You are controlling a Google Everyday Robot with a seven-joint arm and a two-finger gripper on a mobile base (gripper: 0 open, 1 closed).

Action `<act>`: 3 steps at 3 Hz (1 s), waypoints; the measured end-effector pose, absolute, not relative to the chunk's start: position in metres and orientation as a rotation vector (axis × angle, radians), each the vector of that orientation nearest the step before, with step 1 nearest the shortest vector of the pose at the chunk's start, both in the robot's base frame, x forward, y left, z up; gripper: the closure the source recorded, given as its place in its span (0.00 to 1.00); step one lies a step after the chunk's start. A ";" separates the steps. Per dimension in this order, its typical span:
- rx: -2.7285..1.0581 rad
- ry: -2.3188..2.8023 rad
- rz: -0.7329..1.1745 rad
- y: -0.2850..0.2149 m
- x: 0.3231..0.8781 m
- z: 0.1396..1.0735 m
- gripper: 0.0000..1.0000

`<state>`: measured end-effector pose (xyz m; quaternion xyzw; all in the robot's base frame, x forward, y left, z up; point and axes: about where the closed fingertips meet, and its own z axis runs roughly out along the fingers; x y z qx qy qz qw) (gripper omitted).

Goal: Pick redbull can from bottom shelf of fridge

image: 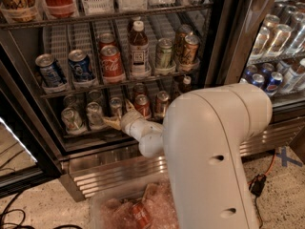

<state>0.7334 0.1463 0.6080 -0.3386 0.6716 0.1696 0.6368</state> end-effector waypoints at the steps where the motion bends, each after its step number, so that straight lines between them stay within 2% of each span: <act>1: -0.792 1.518 0.368 0.147 0.739 0.612 0.43; 3: -0.805 1.517 0.358 0.149 0.741 0.611 0.89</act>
Offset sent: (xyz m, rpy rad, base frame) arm 0.0094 -0.0002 0.0013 -0.0496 -0.0327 0.0004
